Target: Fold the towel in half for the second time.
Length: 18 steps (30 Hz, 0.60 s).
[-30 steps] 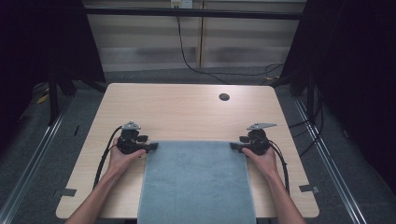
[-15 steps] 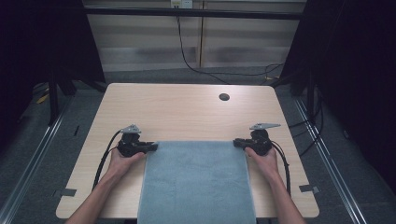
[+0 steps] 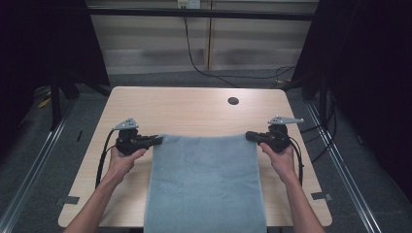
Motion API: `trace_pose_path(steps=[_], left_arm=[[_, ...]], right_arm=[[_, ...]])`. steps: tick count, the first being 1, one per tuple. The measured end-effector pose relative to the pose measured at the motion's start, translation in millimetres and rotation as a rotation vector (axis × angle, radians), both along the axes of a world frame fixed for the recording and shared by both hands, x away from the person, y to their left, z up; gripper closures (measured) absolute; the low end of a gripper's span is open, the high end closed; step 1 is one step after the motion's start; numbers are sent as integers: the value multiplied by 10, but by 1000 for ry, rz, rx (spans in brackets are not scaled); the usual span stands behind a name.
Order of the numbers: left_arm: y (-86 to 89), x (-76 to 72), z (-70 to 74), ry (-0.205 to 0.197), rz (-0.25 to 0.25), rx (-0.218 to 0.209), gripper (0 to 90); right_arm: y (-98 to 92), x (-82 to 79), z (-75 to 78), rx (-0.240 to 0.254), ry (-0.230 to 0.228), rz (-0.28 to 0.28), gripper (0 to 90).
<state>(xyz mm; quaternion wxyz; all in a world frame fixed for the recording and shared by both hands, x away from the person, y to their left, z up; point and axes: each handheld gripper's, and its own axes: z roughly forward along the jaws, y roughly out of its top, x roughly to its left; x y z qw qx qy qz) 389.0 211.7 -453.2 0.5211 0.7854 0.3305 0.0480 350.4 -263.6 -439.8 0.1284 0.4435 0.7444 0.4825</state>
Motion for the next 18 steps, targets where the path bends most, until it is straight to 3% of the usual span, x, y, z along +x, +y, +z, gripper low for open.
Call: trace_pose_path(steps=[2, 5, 10, 13, 17, 18], left_arm=[[-41, 43, 86, -28, 8, 24, 827], [-77, 87, 224, -47, 22, -13, 827], [-136, 184, 429, -96, 36, 10, 827], [-155, 283, 519, -103, 55, 17, 826], [-145, 384, 632, -118, 85, -9, 827], [-145, 405, 671, -128, 89, 1, 827]], right_arm=[[-2, 46, 74, -4, -17, -4, 854], [-8, 121, 176, -2, -40, -23, 855], [6, 243, 355, -9, -69, -37, 856], [-1, 297, 445, 14, -90, -51, 857], [-15, 357, 517, 7, -96, -66, 860], [-24, 374, 536, 3, -99, -67, 860]])
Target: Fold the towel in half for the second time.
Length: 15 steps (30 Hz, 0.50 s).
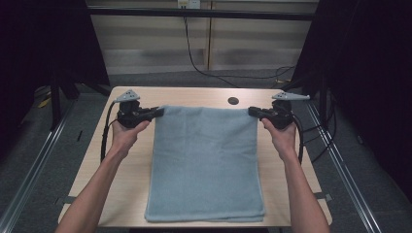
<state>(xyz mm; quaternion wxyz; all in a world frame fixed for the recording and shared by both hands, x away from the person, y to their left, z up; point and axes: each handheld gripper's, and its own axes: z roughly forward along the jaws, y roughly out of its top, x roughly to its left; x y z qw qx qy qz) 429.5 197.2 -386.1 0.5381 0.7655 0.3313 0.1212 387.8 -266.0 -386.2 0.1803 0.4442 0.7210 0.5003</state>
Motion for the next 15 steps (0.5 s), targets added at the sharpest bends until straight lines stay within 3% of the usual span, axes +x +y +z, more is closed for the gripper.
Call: trace_pose_path(steps=[3, 6, 9, 13, 15], left_arm=[[0, 32, 132, -21, 7, 5, 827], [14, -5, 216, -45, -6, -24, 827], [-2, -80, 166, -52, -19, -5, 827], [11, -223, 99, -55, -36, -37, 828], [30, -272, 82, -57, -37, -28, 828]], right_arm=[[-25, 47, 92, 14, -13, -12, 862], [-13, 40, 179, 25, -41, -3, 863], [30, -23, 180, 6, -43, 23, 863], [77, -134, 166, 16, -45, 59, 863], [95, -198, 181, 17, -53, 74, 863]])
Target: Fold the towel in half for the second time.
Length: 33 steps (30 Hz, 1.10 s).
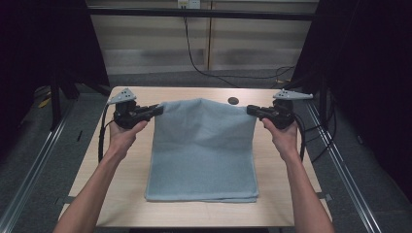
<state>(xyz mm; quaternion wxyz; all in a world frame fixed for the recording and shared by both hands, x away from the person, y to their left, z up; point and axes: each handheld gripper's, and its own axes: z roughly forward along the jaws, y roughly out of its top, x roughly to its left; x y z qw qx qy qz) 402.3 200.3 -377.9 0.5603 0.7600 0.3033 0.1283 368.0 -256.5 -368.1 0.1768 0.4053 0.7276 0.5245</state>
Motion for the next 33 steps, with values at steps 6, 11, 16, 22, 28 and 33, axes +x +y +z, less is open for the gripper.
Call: trace_pose_path(steps=[6, 11, 16, 22, 28, 33], left_arm=[[129, -129, -4, -10, -20, -4, 826], [225, -246, -101, 0, -23, 2, 827], [280, -377, -226, 20, -45, -21, 827], [322, -548, -279, 25, -55, -35, 827], [315, -698, -385, 48, -77, -40, 827], [360, -848, -459, 63, -94, -13, 827]], right_arm=[[-17, -199, 23, 11, -22, 23, 863], [-57, -359, -22, 1, -8, 34, 863], [-51, -522, -170, -7, 14, 59, 863], [-68, -692, -249, -3, 21, 63, 863], [-75, -881, -406, -11, 32, 75, 863], [-90, -1067, -513, -24, 54, 91, 862]])
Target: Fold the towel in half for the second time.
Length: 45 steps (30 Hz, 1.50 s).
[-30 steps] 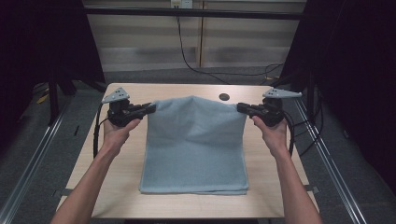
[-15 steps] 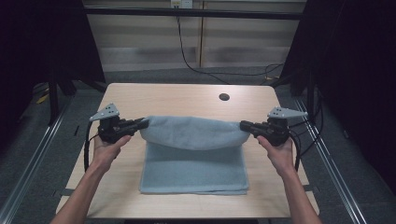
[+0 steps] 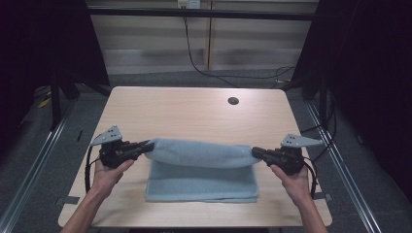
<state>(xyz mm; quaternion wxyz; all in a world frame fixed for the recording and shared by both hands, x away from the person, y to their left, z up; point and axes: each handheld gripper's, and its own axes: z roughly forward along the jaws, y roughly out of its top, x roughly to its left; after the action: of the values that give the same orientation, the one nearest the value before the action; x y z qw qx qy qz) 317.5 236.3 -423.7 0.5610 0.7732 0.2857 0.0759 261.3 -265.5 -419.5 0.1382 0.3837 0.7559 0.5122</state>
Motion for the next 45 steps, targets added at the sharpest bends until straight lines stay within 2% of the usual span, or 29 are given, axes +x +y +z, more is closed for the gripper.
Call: trace_pose_path(steps=[3, 7, 9, 10, 14, 17, 20, 22, 23, 26, 27, 30, 31, 33, 34, 37, 40, 41, 43, 45], left_arm=[[-20, -74, -56, 4, -3, 22, 826], [-15, -154, -163, 38, -20, 56, 824], [2, -208, -249, 58, -13, 83, 814], [9, -223, -301, 77, -9, 82, 811], [10, -294, -416, 111, -22, 104, 813], [12, -390, -482, 128, -38, 126, 805], [23, -461, -511, 145, -35, 126, 795], [35, -516, -521, 157, -29, 121, 754], [45, -540, -514, 151, -36, 121, 741], [95, -588, -492, 153, -31, 83, 622], [101, -592, -476, 145, -16, 79, 599], [110, -540, -405, 118, 16, 65, 507], [108, -508, -375, 111, 23, 69, 481], [101, -451, -310, 64, 62, 86, 450], [97, -402, -286, 55, 71, 99, 428], [117, -232, -225, 58, 120, 102, 378], [177, -82, -187, 49, 191, 116, 336], [207, -42, -192, 49, 197, 106, 328], [278, 51, -238, 84, 226, 97, 301], [379, 95, -305, 94, 267, 84, 269]], right_arm=[[-8, -48, -46, -10, 11, 9, 861], [16, -99, -180, -30, 53, 19, 860], [25, -133, -249, -39, 83, 30, 857], [32, -155, -278, -46, 97, 34, 855], [55, -259, -363, -63, 121, 49, 847], [50, -332, -417, -96, 129, 47, 833], [44, -379, -479, -90, 146, 64, 807], [49, -419, -493, -84, 150, 71, 770], [47, -439, -490, -77, 152, 69, 743], [16, -475, -468, -43, 139, 74, 702], [8, -478, -457, -32, 136, 68, 685], [6, -460, -410, -12, 121, 62, 652], [11, -446, -389, -9, 115, 58, 640], [24, -401, -346, -1, 97, 44, 610], [32, -375, -322, 5, 95, 29, 585], [59, -272, -262, 23, 72, -20, 515], [41, -162, -221, 1, 52, -70, 476], [17, -126, -207, 1, 48, -91, 473], [-43, -49, -186, -18, 32, -168, 449], [-109, 23, -197, -33, 26, -222, 431]])
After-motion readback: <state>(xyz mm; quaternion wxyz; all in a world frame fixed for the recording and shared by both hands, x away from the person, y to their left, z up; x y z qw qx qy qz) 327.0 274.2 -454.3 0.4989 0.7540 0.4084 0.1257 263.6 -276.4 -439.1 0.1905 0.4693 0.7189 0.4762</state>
